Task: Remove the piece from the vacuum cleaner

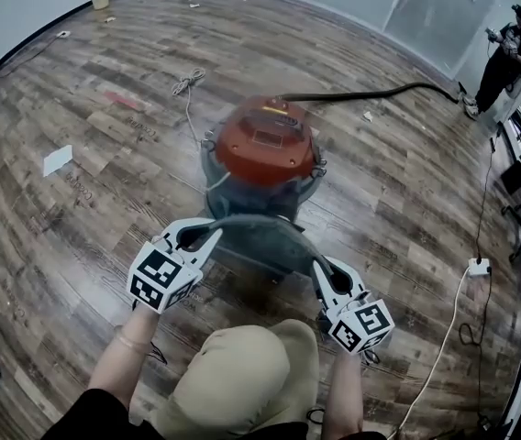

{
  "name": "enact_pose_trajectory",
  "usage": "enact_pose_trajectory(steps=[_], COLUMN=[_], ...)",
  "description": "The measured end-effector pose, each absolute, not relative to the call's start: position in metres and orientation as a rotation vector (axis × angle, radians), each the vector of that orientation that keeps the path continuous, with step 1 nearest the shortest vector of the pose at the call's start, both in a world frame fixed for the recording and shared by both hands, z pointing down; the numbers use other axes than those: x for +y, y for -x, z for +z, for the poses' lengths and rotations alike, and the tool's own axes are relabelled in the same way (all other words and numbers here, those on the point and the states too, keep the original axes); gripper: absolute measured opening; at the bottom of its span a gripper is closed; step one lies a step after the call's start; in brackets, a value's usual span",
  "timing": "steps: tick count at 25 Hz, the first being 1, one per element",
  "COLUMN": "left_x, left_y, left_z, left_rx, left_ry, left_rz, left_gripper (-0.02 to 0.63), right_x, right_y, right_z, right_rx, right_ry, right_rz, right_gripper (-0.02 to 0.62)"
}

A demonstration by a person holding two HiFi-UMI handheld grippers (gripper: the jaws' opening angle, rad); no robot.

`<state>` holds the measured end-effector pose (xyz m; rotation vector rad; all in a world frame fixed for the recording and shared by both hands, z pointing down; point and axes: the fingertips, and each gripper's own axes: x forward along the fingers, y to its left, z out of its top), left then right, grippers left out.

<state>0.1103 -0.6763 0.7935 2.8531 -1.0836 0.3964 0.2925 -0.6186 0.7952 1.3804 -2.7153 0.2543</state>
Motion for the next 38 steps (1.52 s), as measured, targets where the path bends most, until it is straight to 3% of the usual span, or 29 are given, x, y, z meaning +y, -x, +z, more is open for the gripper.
enact_pose_trajectory(steps=[19, 21, 22, 24, 26, 30, 32, 33, 34, 38], left_x=[-0.605, -0.612, -0.615, -0.619, -0.622, -0.628, -0.629, -0.629, -0.629, -0.627], left_y=[-0.11, -0.112, -0.114, -0.116, -0.112, -0.11, -0.115, -0.119, -0.123, -0.14], left_z=[0.825, 0.822, 0.821, 0.814, 0.798, 0.775, 0.772, 0.772, 0.773, 0.78], left_rx=[-0.982, -0.997, -0.996, -0.999, -1.033, -1.05, -1.044, -1.047, -1.043, -0.984], left_ry=[-2.799, -2.797, -2.797, -2.796, -2.785, -2.824, -2.864, -2.879, -2.889, -2.892], left_rz=[0.372, 0.351, 0.341, 0.28, 0.15, 0.093, 0.175, 0.217, 0.247, 0.277], left_gripper=[0.025, 0.029, 0.046, 0.099, 0.169, 0.17, 0.157, 0.019, 0.008, 0.008], right_x=[-0.561, -0.566, -0.57, -0.576, -0.582, -0.586, -0.586, -0.587, -0.588, -0.588], right_y=[-0.302, -0.307, -0.308, -0.307, -0.306, -0.305, -0.304, -0.306, -0.31, -0.315], right_z=[0.812, 0.804, 0.799, 0.793, 0.788, 0.767, 0.76, 0.76, 0.761, 0.771], right_rx=[-2.734, -2.779, -2.798, -2.808, -2.791, -2.838, -2.841, -2.806, -2.763, -2.722], right_ry=[-1.426, -1.491, -1.521, -1.553, -1.568, -1.581, -1.577, -1.599, -1.63, -1.639], right_rz=[0.355, 0.411, 0.438, 0.468, 0.445, 0.397, 0.39, 0.367, 0.345, 0.387], right_gripper=[0.046, 0.141, 0.249, 0.397, 0.426, 0.425, 0.416, 0.282, 0.021, 0.009])
